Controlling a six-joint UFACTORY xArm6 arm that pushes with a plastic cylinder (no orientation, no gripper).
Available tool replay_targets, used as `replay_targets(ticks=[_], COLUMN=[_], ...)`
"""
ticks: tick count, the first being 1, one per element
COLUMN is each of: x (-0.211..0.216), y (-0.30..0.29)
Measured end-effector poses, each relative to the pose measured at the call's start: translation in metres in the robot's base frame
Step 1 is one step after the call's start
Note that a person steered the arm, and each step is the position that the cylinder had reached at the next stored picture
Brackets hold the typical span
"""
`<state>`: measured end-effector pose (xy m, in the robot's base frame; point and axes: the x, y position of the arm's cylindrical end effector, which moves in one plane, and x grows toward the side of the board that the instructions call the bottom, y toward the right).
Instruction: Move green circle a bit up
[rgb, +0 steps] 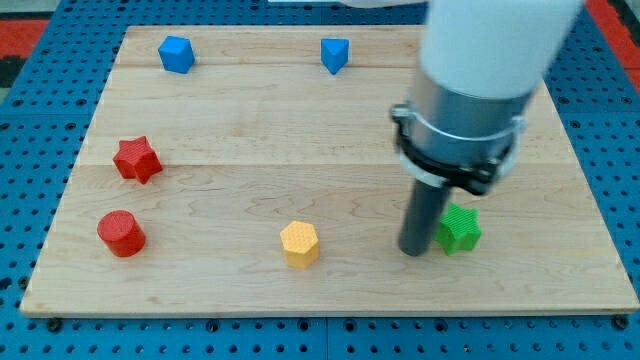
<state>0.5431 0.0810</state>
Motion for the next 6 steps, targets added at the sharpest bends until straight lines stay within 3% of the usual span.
replay_targets(ticks=[1,2,3,4,6], x=[-0.009,0.024,0.021,-0.015,-0.057], y=[0.060,0.089,0.041,0.022,0.090])
